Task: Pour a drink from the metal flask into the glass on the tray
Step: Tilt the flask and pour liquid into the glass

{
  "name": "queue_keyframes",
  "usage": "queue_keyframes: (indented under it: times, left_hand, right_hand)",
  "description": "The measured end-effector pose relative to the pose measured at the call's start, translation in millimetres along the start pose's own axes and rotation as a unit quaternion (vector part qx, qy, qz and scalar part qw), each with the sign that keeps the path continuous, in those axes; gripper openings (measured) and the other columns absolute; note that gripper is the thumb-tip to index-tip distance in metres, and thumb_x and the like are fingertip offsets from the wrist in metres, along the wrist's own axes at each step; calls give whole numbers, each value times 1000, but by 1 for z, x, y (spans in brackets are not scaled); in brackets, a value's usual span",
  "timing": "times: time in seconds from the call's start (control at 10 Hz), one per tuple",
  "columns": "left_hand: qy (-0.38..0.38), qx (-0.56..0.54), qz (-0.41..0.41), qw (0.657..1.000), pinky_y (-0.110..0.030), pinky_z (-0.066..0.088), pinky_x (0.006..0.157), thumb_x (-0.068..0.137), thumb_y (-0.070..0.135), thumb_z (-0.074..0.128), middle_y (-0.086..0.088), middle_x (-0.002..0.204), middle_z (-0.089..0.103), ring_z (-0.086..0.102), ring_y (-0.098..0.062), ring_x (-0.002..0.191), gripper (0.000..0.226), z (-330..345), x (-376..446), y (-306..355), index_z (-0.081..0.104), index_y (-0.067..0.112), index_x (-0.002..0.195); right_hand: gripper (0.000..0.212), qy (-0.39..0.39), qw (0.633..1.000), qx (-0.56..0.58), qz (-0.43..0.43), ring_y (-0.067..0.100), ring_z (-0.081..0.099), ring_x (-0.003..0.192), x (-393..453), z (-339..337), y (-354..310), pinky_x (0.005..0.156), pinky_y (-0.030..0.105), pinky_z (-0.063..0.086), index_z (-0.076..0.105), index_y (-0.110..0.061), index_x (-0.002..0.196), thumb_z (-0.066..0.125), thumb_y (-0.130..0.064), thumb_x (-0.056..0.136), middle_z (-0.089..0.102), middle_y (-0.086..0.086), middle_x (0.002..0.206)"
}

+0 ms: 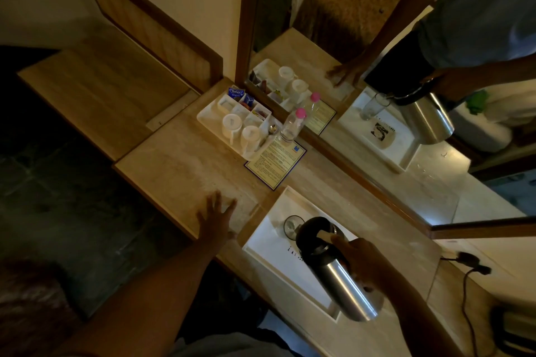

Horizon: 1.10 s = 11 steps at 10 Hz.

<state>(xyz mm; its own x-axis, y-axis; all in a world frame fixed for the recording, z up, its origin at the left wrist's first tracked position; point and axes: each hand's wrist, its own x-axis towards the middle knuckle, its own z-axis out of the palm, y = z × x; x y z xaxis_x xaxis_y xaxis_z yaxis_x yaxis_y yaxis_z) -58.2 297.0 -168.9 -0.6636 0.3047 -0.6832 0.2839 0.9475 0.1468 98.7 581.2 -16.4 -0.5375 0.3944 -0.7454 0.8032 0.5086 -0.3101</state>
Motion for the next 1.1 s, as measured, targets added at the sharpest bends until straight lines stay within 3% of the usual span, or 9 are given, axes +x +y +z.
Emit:
queue_keyframes:
  times: [0.2, 0.4, 0.6, 0.7, 1.1]
  left_hand:
    - [7, -5, 3, 1000, -70, 18, 125, 93, 51, 73, -17, 173, -23, -15, -44, 161, 106, 1, 0, 0, -2, 38, 168]
    - [6, -5, 3, 1000, -70, 18, 125, 94, 50, 72, -17, 172, -24, -15, -43, 161, 106, 1, 0, -1, -3, 39, 168]
    - [3, -4, 1, 1000, -69, 18, 126, 94, 50, 71, -17, 172, -24, -16, -43, 161, 105, 1, 1, 0, -3, 38, 168]
    - [2, -5, 1, 1000, -70, 17, 126, 94, 50, 71, -17, 172, -24, -16, -43, 161, 106, 1, 1, 0, -4, 38, 168]
    - [-1, -3, -4, 1000, -70, 16, 126, 94, 50, 72, -16, 172, -25, -16, -42, 161, 106, 1, 1, 0, -4, 39, 168]
  right_hand:
    - [60, 20, 999, 7, 28, 2, 49, 37, -2, -1, -3, 46, 20, 42, 59, -22, 55, 48, -68, 91, 55, -5, 39]
    - [58, 12, 999, 15, 32, 1, 47, 31, -3, -1, -4, 44, 19, 41, 60, -22, 56, 49, -64, 94, 54, -6, 37]
    - [62, -4, 999, 27, 17, 9, 44, 30, -2, -1, -4, 39, 17, 42, 64, -10, 63, 45, -54, 103, 51, -5, 36]
    - [57, 2, 1000, 8, 13, 4, 47, 32, -2, -1, -6, 41, 16, 43, 64, -16, 64, 47, -55, 101, 54, -5, 37]
    - [60, 1, 1000, 14, 15, 8, 46, 31, 0, -3, -7, 40, 15, 42, 67, -8, 67, 45, -52, 103, 52, -5, 36]
